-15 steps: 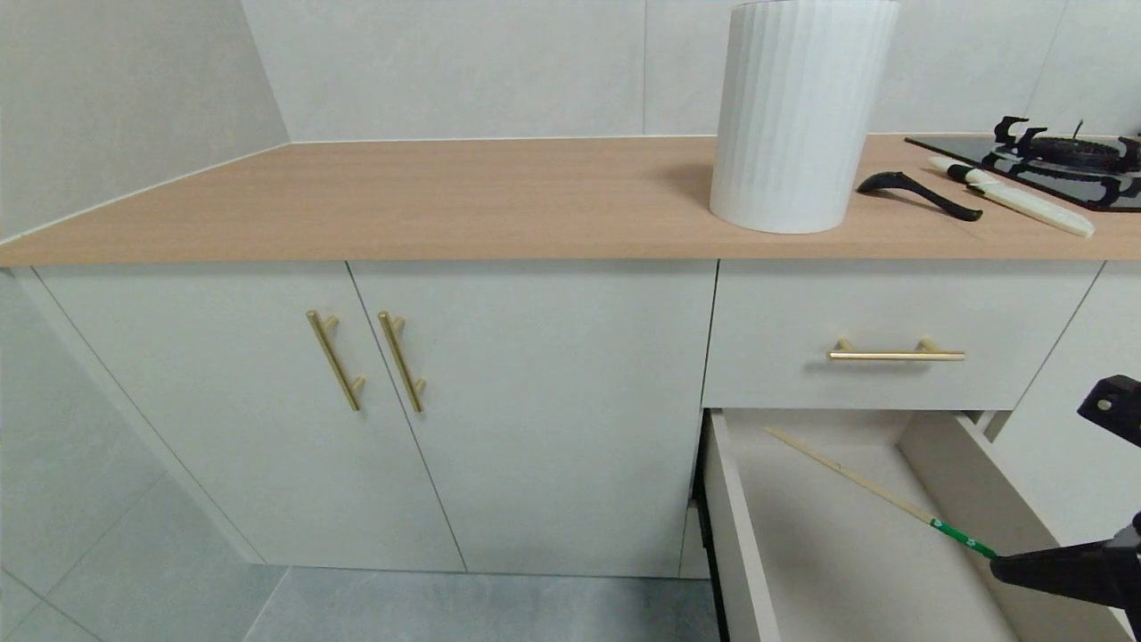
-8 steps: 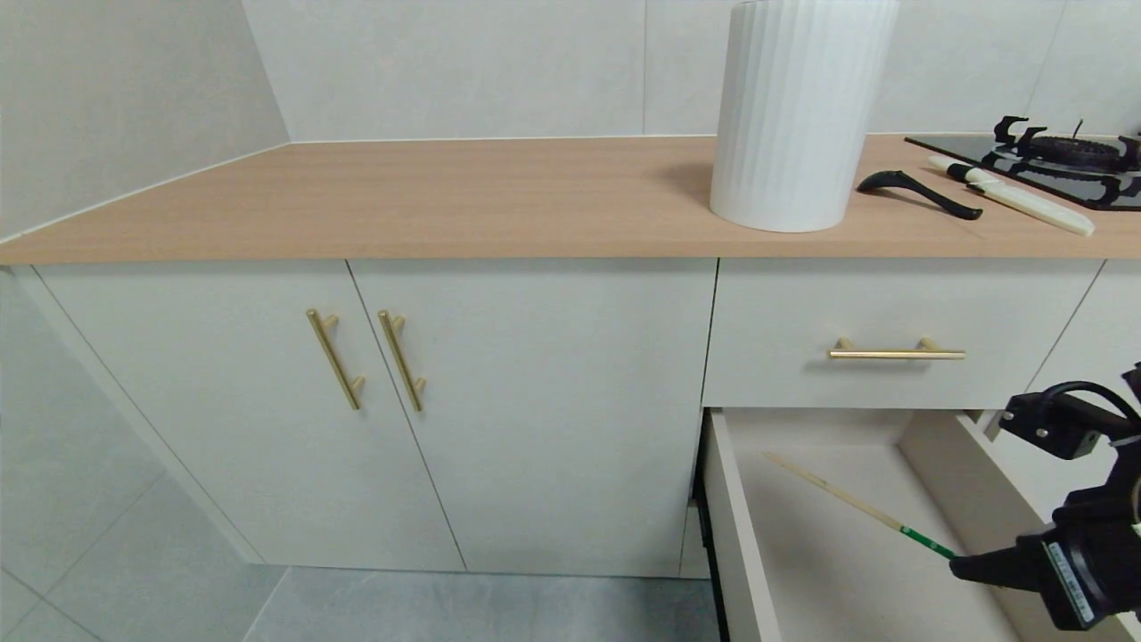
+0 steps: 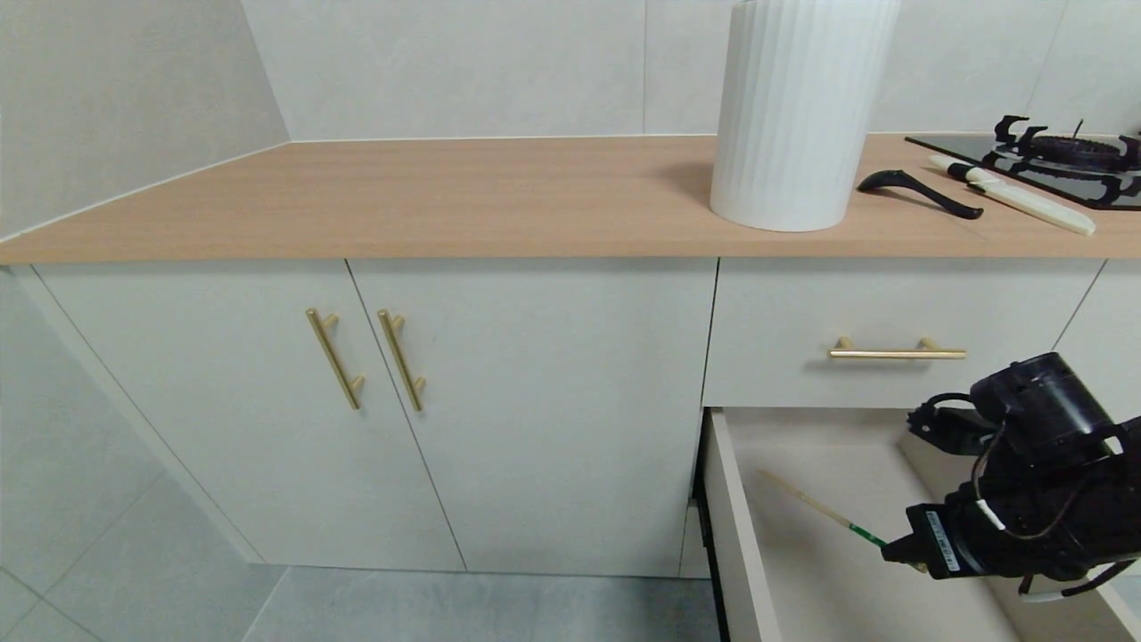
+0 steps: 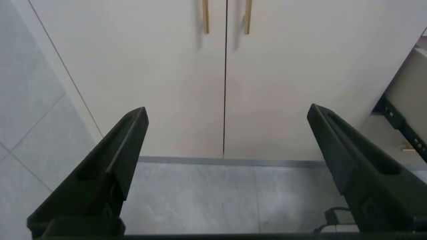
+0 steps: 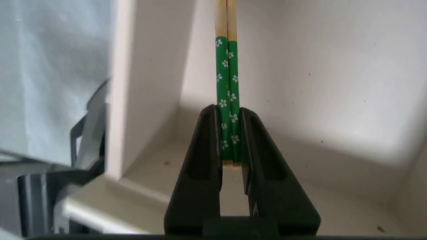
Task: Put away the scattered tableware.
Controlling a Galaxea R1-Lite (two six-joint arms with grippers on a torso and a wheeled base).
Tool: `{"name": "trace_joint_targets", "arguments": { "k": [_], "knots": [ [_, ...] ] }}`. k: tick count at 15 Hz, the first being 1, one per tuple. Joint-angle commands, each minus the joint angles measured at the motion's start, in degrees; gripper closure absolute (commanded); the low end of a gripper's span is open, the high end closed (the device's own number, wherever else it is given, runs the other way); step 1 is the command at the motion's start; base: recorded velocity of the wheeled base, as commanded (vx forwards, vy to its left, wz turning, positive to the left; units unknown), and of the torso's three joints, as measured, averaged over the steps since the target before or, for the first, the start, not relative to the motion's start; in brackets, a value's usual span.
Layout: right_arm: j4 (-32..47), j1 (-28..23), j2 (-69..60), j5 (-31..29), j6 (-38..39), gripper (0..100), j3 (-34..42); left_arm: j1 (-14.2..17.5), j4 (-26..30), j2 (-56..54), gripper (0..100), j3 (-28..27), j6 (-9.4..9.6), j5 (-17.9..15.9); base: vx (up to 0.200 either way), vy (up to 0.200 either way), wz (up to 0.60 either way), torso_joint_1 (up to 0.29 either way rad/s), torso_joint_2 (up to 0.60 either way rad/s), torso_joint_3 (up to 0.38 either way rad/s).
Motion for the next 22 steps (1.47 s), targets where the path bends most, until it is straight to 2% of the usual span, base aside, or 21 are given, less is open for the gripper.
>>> {"name": "trace_joint_targets", "arguments": {
  "k": [1,4,7,9,15,22],
  "knots": [
    [-3.9,0.2,7.8,-1.6,2.0,100,0.9,0.0,0.0,0.0,0,0.0,-0.01,0.0,0.0,0.0,0.0,0.0,0.0,0.0],
    [-13.2,0.4,13.4,-3.3,3.6,100,3.5,0.0,-0.1,0.0,0,0.0,-0.01,0.0,0.0,0.0,0.0,0.0,0.0,0.0],
    [-14.2,1.8,16.2,-4.8,6.3,100,3.2,0.0,0.0,0.0,0,0.0,-0.01,0.0,0.0,0.0,0.0,0.0,0.0,0.0],
    [-18.3,3.0,18.8,-7.6,8.5,100,3.7,0.0,0.0,0.0,0,0.0,-0.01,0.0,0.0,0.0,0.0,0.0,0.0,0.0],
    [-19.8,4.1,23.3,-8.5,8.7,100,4.1,0.0,-0.1,0.0,0,0.0,-0.01,0.0,0.0,0.0,0.0,0.0,0.0,0.0],
    [-26.1,5.5,31.4,-10.6,9.0,100,4.1,0.0,0.0,0.0,0,0.0,-0.01,0.0,0.0,0.0,0.0,0.0,0.0,0.0]
  ]
}}
